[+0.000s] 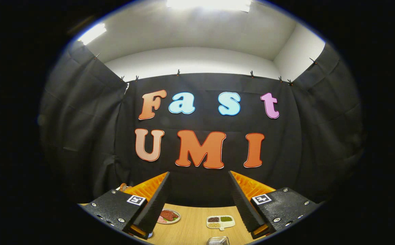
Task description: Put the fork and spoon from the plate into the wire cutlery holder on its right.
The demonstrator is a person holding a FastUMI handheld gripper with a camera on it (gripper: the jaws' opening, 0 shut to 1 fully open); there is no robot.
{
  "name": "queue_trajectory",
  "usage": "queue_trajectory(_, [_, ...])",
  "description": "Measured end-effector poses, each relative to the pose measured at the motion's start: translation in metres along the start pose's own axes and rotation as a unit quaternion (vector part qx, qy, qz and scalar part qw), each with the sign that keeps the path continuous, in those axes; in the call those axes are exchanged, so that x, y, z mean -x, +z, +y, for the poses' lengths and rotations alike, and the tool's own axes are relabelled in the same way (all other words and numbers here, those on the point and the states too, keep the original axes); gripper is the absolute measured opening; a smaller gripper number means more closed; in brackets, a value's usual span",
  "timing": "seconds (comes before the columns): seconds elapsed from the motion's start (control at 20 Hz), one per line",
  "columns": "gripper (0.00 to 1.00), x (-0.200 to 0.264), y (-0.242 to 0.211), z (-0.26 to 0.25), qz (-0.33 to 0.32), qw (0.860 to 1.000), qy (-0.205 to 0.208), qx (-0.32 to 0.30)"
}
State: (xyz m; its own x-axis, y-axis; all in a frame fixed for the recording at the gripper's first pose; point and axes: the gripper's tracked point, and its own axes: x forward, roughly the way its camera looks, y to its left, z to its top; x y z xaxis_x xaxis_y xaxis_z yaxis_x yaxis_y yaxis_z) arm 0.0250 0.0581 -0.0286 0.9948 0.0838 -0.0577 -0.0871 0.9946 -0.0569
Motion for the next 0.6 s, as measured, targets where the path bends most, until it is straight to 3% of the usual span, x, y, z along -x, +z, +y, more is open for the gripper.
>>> queue_trajectory(0.25, [0.98,-0.002,-0.006,0.011,0.002,1.000,-0.004,-0.013])
queue_trajectory(0.6, [0.97,0.002,-0.046,0.067,0.041,0.998,0.025,-0.047])
